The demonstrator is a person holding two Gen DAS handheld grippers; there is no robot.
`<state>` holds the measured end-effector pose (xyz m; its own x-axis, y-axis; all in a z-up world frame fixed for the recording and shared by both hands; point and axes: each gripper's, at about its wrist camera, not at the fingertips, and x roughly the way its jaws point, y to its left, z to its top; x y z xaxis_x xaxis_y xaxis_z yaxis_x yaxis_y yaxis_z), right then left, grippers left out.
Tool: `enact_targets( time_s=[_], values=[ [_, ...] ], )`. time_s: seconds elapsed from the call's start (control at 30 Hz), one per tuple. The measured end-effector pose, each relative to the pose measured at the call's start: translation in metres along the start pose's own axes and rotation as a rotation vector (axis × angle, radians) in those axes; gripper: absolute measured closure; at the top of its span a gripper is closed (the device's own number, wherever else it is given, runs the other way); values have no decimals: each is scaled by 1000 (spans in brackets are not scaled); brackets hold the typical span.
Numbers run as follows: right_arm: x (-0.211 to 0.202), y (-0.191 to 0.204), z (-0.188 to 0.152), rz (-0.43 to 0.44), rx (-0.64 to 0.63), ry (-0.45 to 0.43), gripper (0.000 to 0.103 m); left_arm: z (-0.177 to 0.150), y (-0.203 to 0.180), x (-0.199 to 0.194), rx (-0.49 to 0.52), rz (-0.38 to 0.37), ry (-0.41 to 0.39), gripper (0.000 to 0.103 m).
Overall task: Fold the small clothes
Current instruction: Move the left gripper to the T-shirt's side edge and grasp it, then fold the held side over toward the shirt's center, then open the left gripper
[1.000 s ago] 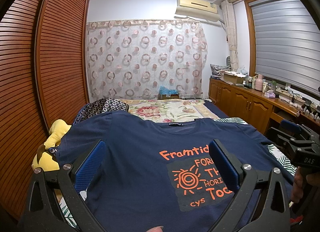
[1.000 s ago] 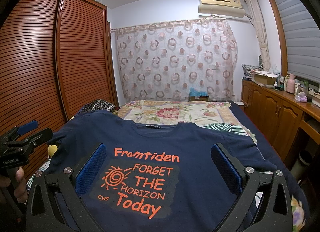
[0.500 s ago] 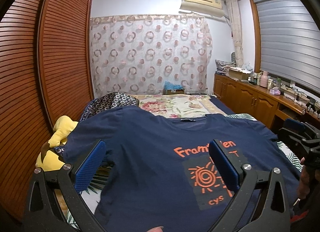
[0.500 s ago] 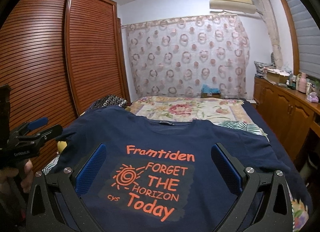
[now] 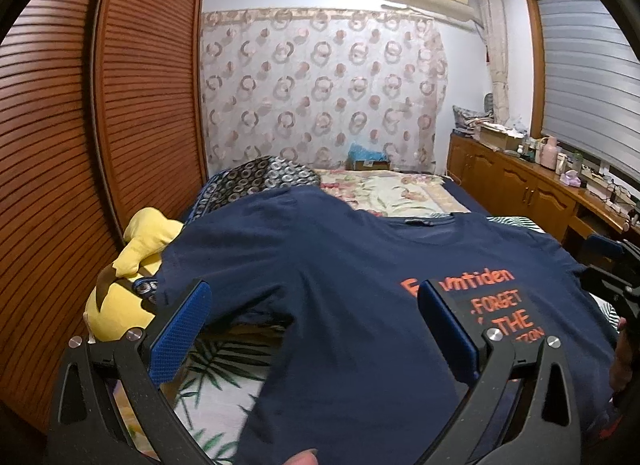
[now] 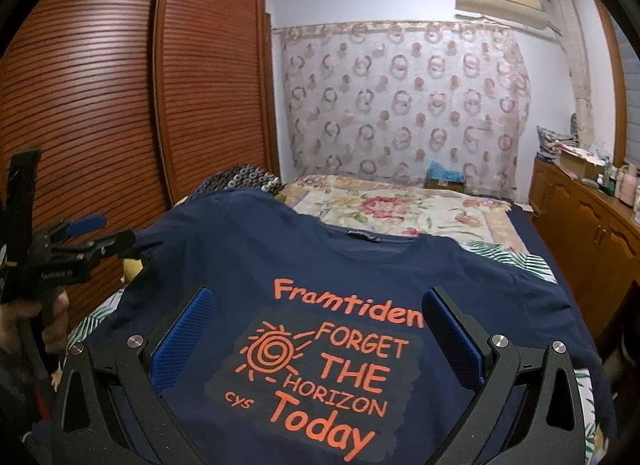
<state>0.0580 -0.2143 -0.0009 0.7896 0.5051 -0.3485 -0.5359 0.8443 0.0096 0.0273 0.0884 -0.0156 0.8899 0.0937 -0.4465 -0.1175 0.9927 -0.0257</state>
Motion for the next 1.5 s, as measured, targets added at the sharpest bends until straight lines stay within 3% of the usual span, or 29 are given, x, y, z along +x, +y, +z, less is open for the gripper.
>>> enact_targets(
  time_s=[0.33,0.5,0.77,0.97,1.3,1.43,1.47,1.5],
  values=[
    [25,-4,9,52,-57,77,0,-6,65,25,-81,6,46,0],
    [29,-2,6,67,-67,103,0,-7,98,37,-175,-2,50,22],
    [39,2,5,82,-72,140,0,-10,130,63,-228,10,101,46],
    [42,5,4,80,-68,135,0,-14,140,83,-248,-22,167,61],
    [42,10,-1,89,-55,146,0,-21,141,102,-242,22,254,61],
    [41,8,-3,90,-50,151,0,-22,139,107,-232,-15,264,61],
    [41,8,-3,90,-48,152,0,-21,139,108,-230,-28,265,62],
    [41,8,-3,89,-45,153,0,-21,139,108,-229,-37,267,71]
  ],
)
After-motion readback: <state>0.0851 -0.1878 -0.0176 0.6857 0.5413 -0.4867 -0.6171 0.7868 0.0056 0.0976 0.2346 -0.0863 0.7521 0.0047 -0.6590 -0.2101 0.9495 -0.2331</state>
